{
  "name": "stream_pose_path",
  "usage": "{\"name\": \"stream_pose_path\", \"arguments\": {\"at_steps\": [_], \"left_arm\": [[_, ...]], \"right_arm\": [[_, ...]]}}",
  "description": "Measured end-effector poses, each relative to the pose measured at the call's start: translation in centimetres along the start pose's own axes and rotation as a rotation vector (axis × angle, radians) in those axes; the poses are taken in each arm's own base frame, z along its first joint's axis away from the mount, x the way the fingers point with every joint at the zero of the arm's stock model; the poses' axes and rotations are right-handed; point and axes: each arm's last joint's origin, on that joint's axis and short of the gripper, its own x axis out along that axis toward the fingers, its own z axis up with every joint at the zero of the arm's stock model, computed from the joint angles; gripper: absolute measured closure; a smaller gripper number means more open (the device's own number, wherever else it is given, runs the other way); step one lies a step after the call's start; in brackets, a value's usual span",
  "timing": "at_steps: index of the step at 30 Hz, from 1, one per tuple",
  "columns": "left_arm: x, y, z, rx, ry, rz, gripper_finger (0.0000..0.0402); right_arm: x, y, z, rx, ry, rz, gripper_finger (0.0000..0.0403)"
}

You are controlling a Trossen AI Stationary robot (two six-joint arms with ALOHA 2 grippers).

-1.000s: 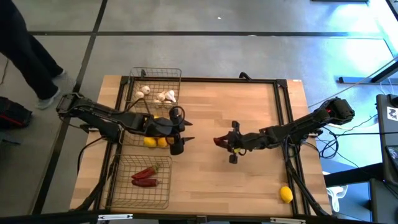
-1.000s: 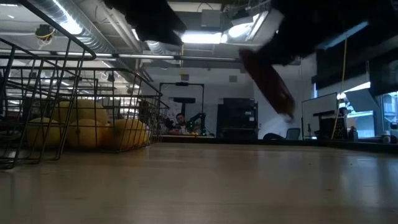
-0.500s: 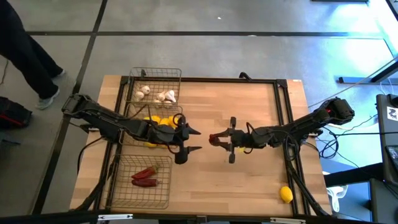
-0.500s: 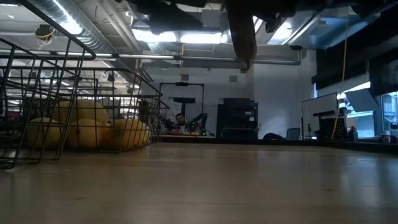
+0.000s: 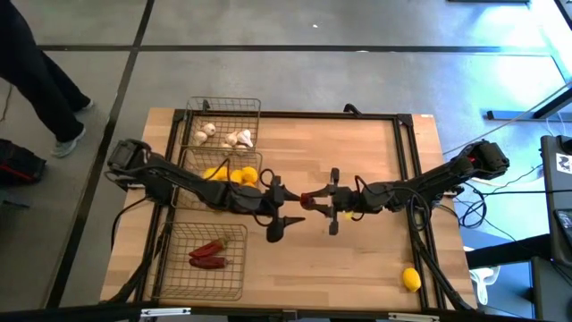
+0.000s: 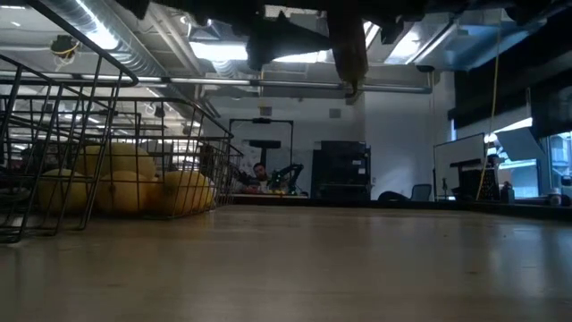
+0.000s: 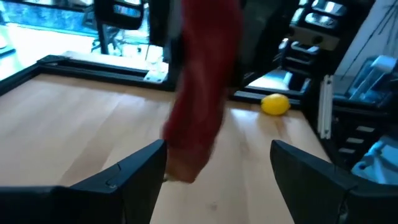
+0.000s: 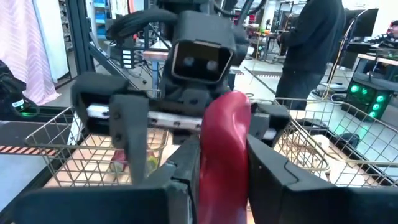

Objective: Sort produce into baskets
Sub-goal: Put the chili pepper in the bottom wire basket

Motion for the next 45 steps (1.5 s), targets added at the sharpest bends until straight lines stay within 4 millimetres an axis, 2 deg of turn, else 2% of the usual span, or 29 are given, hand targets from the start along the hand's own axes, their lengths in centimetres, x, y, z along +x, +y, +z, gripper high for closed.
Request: {"name": "stream_pose_path", "arguments": {"at_steps": [8,23,27,32,41,45], "left_arm": [[1.7,0.2,-0.9,-0.026,-0.078,-0.009,0.0119],[2.2,2.0,-0.4,-0.039,-0.109,0.045,0.0151],[2.1,1.6,0.0,-0.024,-0.136,-0.053,0.0159],[2.1,1.5,0.3,-0.020,-0.157,-0.089,0.0189],[2.1,1.3,0.1,0.018,-0.139,-0.090,0.0276],[2.0,1.1,0.0,0.026,-0.137,-0.093,0.0291]], "right_arm": [[0.0,0.0,0.0,0.000,0.003,0.002,0.0310],[0.0,0.0,0.0,0.002,0.003,0.000,0.0310],[0.1,0.0,0.0,0.008,-0.011,0.001,0.0310],[0.4,0.2,0.0,0.018,-0.048,0.030,0.0310],[0.3,0.2,0.2,0.031,-0.067,0.033,0.0310],[0.3,0.2,0.2,0.055,-0.067,0.030,0.0310]]}}
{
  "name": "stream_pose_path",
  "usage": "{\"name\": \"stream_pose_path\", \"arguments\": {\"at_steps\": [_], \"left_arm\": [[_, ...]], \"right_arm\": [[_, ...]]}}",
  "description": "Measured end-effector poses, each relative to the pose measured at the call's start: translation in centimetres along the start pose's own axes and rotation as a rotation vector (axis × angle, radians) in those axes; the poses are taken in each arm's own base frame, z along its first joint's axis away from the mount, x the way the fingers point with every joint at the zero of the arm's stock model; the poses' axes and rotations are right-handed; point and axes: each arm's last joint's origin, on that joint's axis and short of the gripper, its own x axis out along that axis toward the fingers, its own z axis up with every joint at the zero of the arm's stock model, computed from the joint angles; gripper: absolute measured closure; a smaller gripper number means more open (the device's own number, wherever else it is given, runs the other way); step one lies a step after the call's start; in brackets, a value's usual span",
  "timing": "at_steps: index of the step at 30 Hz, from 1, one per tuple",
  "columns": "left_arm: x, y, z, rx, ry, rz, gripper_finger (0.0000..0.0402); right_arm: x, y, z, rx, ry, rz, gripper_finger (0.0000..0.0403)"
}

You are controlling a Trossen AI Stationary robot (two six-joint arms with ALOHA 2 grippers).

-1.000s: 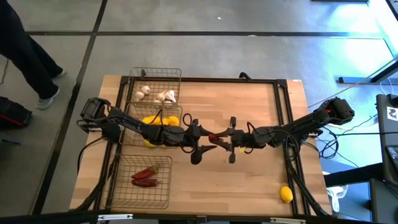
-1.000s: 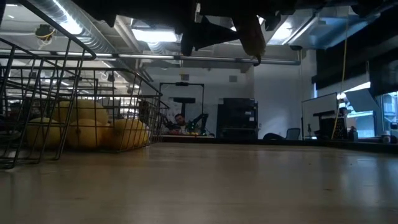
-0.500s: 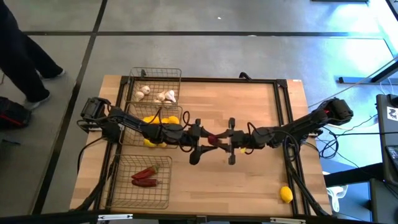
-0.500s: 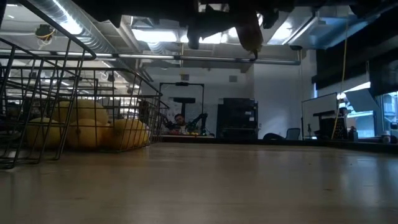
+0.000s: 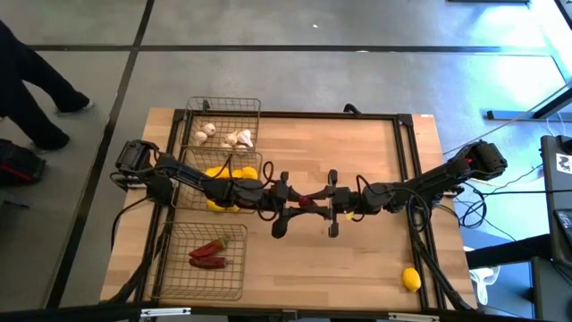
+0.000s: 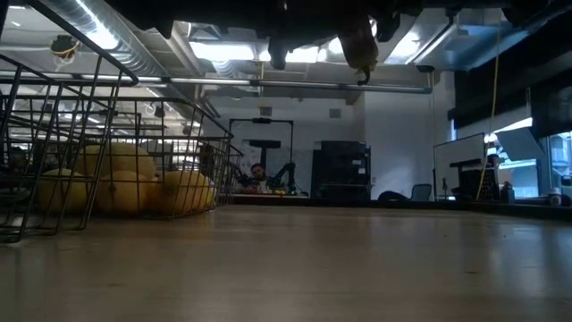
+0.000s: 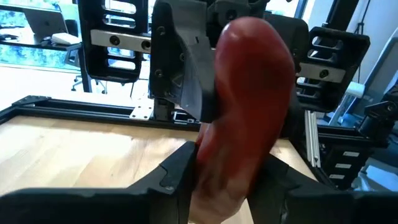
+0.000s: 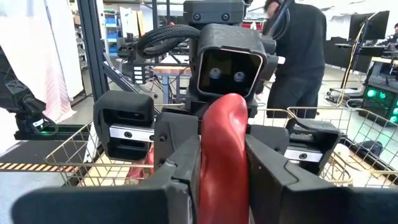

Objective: Sort produce into baskets
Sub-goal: Put the chili pepper in the bottom wire basket

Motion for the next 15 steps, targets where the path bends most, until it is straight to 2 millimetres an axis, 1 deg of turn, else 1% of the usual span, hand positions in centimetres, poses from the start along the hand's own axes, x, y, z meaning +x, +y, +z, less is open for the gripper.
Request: {"name": "stream_pose_path", "arguments": {"at_steps": [3,5,10,15], "left_arm": [[0.0,0.0,0.0,0.000,0.004,0.000,0.0292],[0.0,0.0,-0.1,-0.002,0.006,0.000,0.0289],[-0.1,-0.6,-0.3,-0.006,0.028,-0.016,0.0290],[-1.3,-1.4,0.5,0.034,0.075,-0.016,0.0291]], "right_arm": [[0.0,0.0,0.0,0.002,0.004,-0.002,0.0307],[0.0,0.0,-0.1,0.000,0.008,-0.003,0.0297],[-0.3,0.0,0.2,-0.006,0.013,0.008,0.0249],[-1.4,-0.2,1.1,-0.014,0.063,0.086,0.0209]]}}
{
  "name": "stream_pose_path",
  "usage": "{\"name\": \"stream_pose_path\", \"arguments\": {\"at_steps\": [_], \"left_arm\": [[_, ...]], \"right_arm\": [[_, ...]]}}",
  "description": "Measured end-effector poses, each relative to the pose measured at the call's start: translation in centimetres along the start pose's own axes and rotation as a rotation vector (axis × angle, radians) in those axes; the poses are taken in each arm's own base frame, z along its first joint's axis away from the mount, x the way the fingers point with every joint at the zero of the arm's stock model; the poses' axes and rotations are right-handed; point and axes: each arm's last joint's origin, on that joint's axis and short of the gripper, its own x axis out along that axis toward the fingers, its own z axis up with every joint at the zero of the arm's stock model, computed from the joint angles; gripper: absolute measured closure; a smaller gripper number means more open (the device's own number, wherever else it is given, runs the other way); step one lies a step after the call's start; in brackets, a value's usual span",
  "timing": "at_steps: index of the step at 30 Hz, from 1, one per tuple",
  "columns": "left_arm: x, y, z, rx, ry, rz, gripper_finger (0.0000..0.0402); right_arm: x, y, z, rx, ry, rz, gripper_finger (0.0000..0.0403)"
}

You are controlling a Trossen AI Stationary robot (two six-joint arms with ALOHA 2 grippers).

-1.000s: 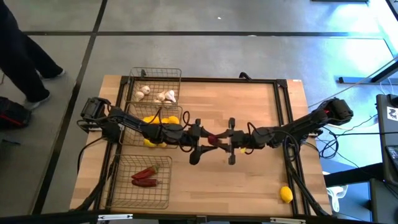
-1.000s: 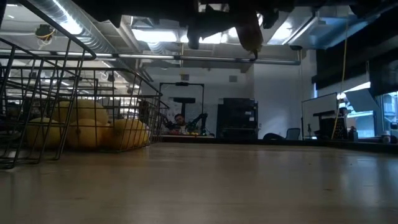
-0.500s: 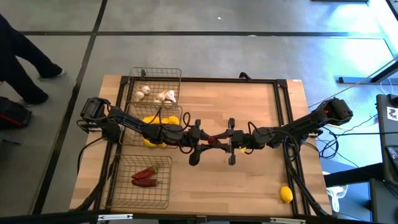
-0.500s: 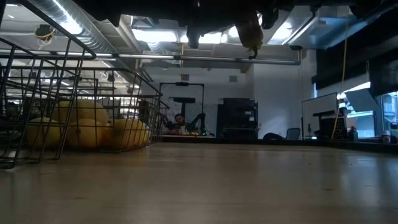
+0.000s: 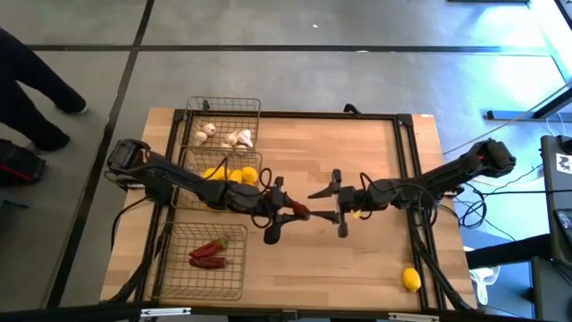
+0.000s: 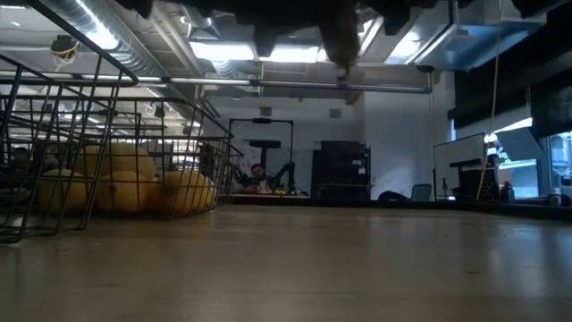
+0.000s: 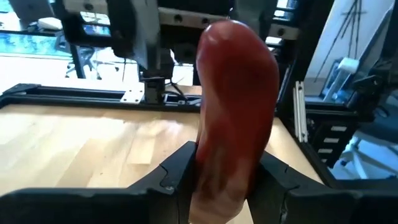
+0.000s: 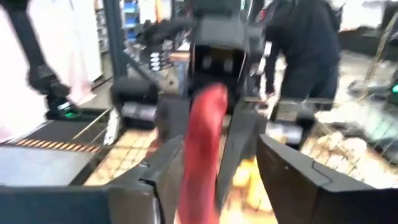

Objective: Sort produce into baskets
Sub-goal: Put the chili pepper in the bottom wire basket

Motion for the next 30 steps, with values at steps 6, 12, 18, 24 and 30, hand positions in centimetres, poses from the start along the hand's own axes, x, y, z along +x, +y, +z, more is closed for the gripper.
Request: {"name": "stream_pose_path", "arguments": {"at_steps": [6,12,18,24,30], "left_arm": [[-2.7,-0.8,1.8,0.025,0.062,0.044,0.0289],[-6.0,-1.8,3.9,0.047,0.063,0.090,0.0289],[-8.6,-3.2,6.1,0.077,0.095,0.099,0.0288],[-10.5,-5.4,8.2,0.132,0.202,0.127,0.0288],[-12.5,-7.4,9.5,0.072,0.291,0.102,0.0288]], "right_arm": [[-1.5,0.6,-0.2,0.025,0.137,0.070,0.0197],[-1.9,1.4,-2.2,0.069,0.330,0.070,0.0196],[-1.6,1.5,-4.2,0.112,0.462,0.017,0.0196],[-1.3,1.5,-4.9,0.110,0.493,-0.006,0.0196],[-1.3,1.5,-4.9,0.109,0.487,-0.017,0.0196]]}}
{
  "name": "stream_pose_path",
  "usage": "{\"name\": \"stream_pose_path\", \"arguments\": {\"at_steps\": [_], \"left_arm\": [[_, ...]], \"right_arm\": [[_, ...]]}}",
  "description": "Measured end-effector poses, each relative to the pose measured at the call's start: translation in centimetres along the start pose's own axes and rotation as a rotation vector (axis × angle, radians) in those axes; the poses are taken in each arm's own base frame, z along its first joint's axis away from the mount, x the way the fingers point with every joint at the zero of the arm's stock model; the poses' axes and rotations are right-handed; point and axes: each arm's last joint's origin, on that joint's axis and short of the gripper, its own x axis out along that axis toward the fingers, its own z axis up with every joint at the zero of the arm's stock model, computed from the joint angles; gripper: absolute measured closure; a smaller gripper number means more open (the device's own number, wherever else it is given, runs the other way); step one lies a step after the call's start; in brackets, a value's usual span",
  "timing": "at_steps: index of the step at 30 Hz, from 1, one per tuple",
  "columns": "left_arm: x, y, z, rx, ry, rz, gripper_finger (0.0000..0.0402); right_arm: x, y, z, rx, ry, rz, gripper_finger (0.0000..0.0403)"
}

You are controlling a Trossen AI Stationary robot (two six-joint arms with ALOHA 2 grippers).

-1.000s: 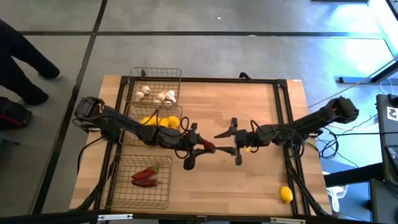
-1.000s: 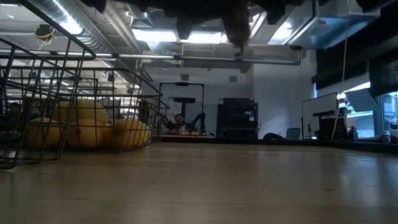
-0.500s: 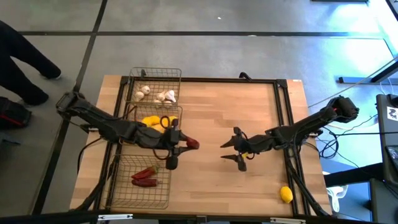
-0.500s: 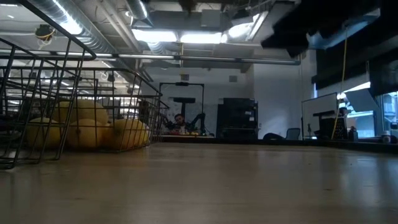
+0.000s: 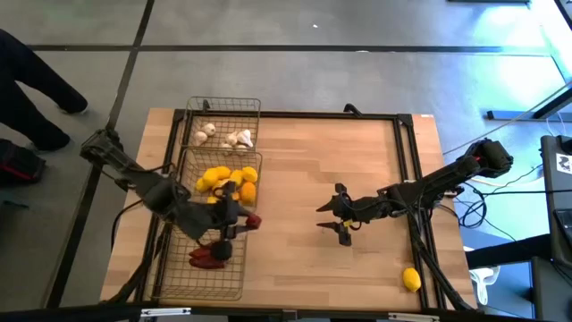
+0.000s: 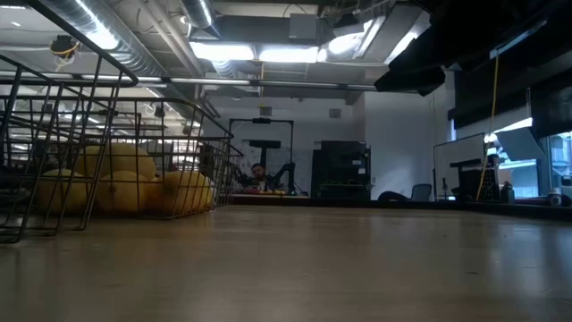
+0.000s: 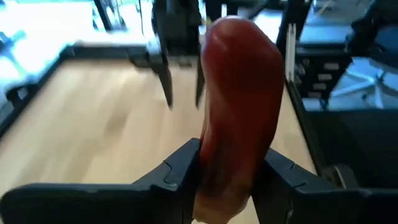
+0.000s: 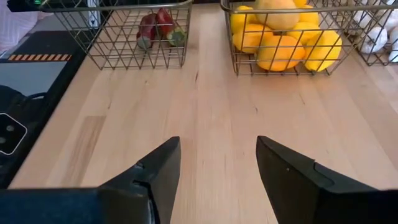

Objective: Sort produce into baskets
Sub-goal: Put the chili pepper in the bottom wire basket

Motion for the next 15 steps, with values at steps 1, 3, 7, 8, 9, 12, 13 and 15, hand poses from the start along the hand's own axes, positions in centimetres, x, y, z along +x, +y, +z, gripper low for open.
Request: {"name": "stream_pose_path", "arguments": {"at_steps": [1,3,7,8,9,12,13,15], "left_arm": [[-0.4,-0.2,-0.1,-0.011,0.027,-0.004,0.0288],[-1.3,-0.7,-0.5,-0.052,0.082,-0.012,0.0288],[-2.7,-1.5,-2.0,-0.149,0.212,-0.010,0.0288],[-3.0,-1.7,-2.5,-0.174,0.249,-0.012,0.0288],[-3.3,-1.9,-2.9,-0.204,0.285,-0.015,0.0288],[-4.1,-2.4,-3.9,-0.294,0.374,-0.009,0.0288],[-4.4,-2.6,-4.3,-0.313,0.395,0.001,0.0288],[-4.9,-2.8,-4.9,-0.355,0.434,0.030,0.0288]], "right_arm": [[0.0,0.0,0.0,0.000,0.000,0.000,0.0196],[0.0,0.0,0.0,-0.001,0.002,0.000,0.0196],[0.0,0.0,0.0,-0.001,0.002,-0.001,0.0196],[0.0,0.0,0.0,0.000,0.002,-0.001,0.0196],[0.0,0.0,0.0,0.000,0.002,-0.001,0.0196],[0.0,0.0,0.0,-0.001,-0.003,-0.016,0.0196],[0.0,0.0,0.0,0.000,-0.006,-0.019,0.0196],[0.0,-0.1,0.1,0.001,-0.009,-0.023,0.0196]]}}
